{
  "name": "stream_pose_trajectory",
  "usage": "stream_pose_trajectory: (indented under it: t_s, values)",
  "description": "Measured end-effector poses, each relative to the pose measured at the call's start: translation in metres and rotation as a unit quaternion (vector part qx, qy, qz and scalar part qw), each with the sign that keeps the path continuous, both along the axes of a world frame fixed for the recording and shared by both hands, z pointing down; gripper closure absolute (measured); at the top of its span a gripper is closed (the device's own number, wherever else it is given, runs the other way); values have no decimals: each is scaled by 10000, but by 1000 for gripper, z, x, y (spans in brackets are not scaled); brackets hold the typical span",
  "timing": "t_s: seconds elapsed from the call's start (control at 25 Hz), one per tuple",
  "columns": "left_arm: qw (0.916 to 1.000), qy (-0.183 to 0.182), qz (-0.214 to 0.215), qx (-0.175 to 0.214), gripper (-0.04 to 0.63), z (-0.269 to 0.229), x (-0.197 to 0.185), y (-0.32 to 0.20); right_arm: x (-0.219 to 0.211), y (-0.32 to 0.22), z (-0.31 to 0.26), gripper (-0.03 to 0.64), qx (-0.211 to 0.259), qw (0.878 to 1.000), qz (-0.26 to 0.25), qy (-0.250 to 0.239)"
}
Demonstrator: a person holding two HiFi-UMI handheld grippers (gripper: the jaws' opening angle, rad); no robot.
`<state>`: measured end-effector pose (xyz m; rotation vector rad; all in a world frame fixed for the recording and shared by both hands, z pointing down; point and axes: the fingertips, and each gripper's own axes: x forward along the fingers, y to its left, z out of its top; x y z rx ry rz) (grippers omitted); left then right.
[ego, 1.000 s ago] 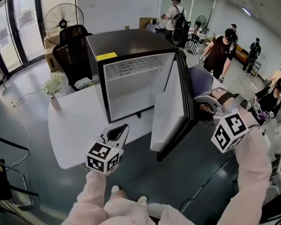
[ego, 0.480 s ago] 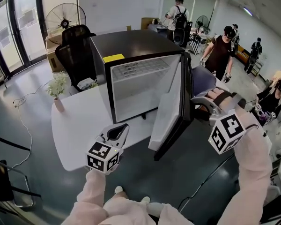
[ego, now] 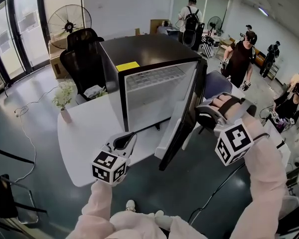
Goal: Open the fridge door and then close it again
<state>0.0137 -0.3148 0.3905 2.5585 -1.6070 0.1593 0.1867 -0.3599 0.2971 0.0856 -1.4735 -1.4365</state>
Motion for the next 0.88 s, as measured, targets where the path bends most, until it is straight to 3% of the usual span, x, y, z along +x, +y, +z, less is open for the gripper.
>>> stream_pose_trajectory:
  t_s: [0.44,0.88]
  values:
    - [10000,39,-1,-11,584,2,-41,-9,-68,-18,2,497,-403,9980,5,-483]
    - [10000,52,8,-43,586,11,-70,-18,-108,-35,3,489,-456,9960,120,-754]
